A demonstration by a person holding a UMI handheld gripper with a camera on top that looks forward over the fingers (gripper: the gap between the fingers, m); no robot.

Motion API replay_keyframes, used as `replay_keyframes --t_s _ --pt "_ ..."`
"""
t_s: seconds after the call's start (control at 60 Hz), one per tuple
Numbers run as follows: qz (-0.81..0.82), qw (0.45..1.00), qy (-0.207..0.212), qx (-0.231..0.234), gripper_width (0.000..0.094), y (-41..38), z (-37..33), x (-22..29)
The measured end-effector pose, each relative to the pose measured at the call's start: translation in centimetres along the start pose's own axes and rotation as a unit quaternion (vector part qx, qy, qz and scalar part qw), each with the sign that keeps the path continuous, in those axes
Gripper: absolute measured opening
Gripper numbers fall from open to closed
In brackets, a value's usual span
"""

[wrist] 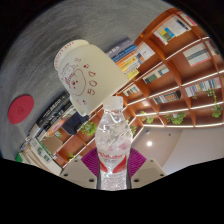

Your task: Pour water

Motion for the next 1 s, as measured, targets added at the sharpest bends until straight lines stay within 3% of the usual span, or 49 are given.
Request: replay_keyframes --t_s 0.183,0.25,0.383,0.5,0.683,0.733,0.867,0.917,1.0 --pt "0.028 1.0 0.0 0.008 0.0368 -0.5 -0.2 0.2" --pt "0.099 0.995 0.003 0.026 0.0367 -1.0 -0.5 0.2" --pt "0.298 0.952 -0.032 0.063 0.0367 -1.7 -1.0 -2.3" --pt "0.54 0.835 -0.044 0.1 0.0366 -3.1 -1.9 -3.9" --pt "0.839 0.534 -0.015 0.109 0.0366 -2.7 -3.5 -2.2" --pt "0.874 0.475 -0.003 0.104 0.0367 -3.9 -3.9 -3.7" --pt "0.913 0.398 0.0 0.084 0.0368 -5.8 -4.2 -2.7" --pt "0.92 0.382 -0.003 0.093 0.0368 -5.8 -3.8 -0.1" --pt "0.925 0.365 -0.003 0.11 0.0367 -8.7 -3.7 -0.2"
Point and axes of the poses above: the point between the fingertips, and its own axes, seen from behind it with the camera up: y to the right, x up, z forward, the way the camera looks, the point moved 5 cm from there along -z, backward, against the way the camera looks, and after that the axes turned 8 degrees about -z, right-handed, at the moved point
